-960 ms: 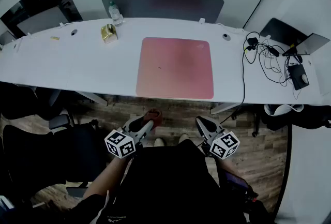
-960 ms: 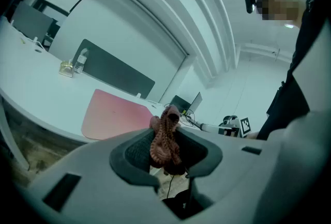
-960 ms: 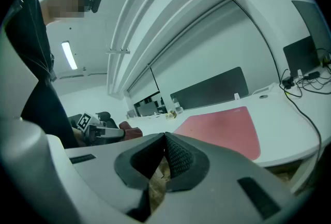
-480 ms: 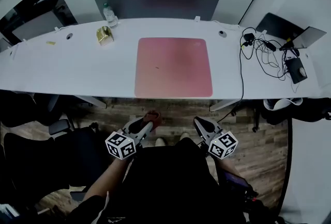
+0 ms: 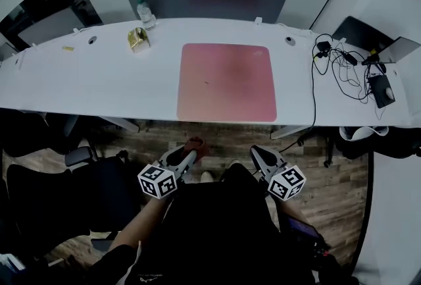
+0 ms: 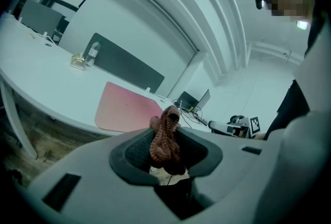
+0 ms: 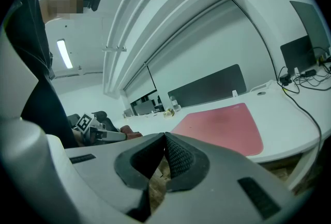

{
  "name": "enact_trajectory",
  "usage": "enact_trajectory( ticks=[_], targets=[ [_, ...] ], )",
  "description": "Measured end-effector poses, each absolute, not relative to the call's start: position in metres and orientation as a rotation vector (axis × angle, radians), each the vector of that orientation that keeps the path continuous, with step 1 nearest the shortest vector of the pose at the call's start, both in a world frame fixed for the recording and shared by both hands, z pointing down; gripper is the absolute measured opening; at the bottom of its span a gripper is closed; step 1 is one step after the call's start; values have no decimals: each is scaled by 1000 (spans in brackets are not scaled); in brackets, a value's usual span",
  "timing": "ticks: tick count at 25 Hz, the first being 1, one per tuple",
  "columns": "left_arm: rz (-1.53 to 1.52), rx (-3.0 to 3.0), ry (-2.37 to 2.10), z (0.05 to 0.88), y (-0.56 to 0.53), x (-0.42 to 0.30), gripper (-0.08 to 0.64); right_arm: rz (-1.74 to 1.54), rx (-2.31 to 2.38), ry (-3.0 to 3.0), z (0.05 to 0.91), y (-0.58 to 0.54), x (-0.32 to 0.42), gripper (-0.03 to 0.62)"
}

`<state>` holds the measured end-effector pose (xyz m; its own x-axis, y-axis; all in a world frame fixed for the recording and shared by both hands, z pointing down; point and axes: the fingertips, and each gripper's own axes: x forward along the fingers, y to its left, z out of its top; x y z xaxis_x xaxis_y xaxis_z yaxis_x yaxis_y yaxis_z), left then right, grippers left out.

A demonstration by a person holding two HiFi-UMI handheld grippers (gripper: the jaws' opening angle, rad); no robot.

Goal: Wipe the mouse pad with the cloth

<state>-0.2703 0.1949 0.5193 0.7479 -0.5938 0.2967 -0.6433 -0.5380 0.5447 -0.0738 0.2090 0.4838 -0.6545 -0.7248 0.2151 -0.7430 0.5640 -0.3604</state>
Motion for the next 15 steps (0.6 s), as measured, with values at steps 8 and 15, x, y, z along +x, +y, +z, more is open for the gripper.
enact_trajectory(
  ticks=[8,15],
  targets=[
    [111,2177,-1056,536,164,-292,124,729,1233,-2748,495,187,-72,26],
    [74,2079,-1180,540,114,-313,124,752,1167,-2775,500,143,-67,26]
  ],
)
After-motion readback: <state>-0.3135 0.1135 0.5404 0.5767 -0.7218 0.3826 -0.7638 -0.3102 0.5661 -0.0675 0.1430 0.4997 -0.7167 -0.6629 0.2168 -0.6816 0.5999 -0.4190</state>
